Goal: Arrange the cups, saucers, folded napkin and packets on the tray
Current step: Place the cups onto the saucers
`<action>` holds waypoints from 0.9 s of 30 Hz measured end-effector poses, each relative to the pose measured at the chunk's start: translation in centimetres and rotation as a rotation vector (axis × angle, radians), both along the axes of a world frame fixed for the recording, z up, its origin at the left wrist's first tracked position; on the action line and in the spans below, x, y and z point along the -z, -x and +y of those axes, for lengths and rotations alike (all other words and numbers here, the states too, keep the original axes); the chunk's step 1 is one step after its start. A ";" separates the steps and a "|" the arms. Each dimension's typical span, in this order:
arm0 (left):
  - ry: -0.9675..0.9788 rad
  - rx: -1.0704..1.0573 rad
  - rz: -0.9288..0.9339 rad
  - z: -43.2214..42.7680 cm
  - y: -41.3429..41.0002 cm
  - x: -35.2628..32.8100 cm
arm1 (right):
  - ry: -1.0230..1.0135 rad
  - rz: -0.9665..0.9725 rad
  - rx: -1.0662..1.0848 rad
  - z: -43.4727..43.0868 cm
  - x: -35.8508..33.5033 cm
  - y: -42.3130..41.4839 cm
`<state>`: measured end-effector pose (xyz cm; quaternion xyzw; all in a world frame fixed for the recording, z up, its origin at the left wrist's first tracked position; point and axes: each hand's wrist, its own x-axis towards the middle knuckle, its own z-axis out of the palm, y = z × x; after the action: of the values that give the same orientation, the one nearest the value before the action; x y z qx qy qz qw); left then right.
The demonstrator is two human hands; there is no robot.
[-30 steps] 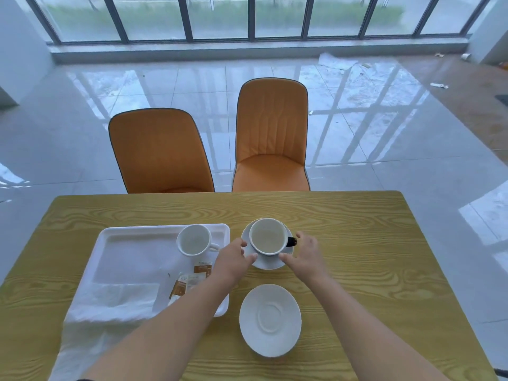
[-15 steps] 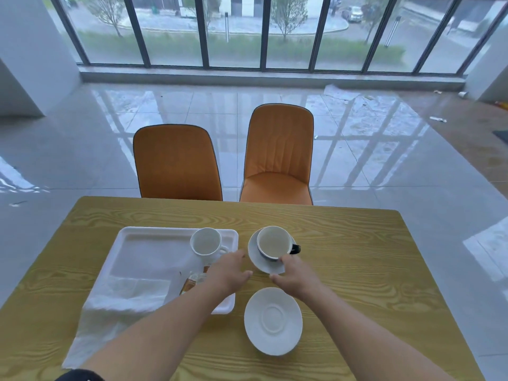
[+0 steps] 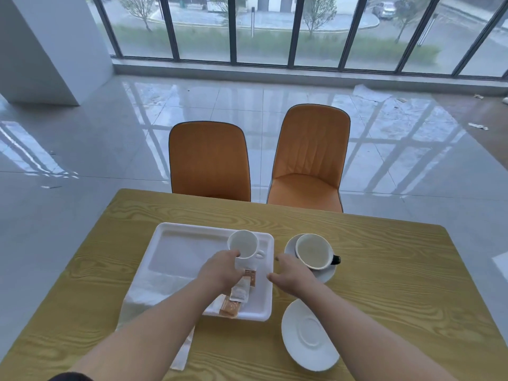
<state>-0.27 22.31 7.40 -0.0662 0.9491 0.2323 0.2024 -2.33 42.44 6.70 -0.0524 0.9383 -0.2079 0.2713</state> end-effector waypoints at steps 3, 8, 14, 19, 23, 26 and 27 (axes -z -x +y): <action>-0.022 -0.018 -0.005 -2.1 0.6 0.7 | 0.024 -0.012 0.021 -1.8 0.4 0.8; -0.062 -0.064 -0.028 -4.3 2.2 2.2 | 0.085 -0.040 0.138 -4.1 1.5 2.3; -0.164 -0.110 -0.055 -5.1 4.5 4.4 | 0.227 -0.115 0.327 -5.4 3.6 3.9; -0.415 -0.272 -0.128 -4.8 6.2 5.7 | 0.338 -0.182 0.499 -6.1 4.9 4.5; -0.598 -0.389 -0.185 -4.4 6.8 6.3 | 0.419 -0.195 0.583 -6.2 5.8 5.0; -0.675 -0.456 -0.214 -4.2 6.9 6.6 | 0.484 -0.188 0.615 -6.3 6.4 5.3; -0.686 -0.467 -0.223 -4.3 7.0 6.6 | 0.491 -0.181 0.616 -6.4 6.5 5.4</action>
<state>-7.26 18.03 0.80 -0.2326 0.7487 0.5656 0.2560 -7.69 36.04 0.22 0.1866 0.8048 -0.5013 0.2572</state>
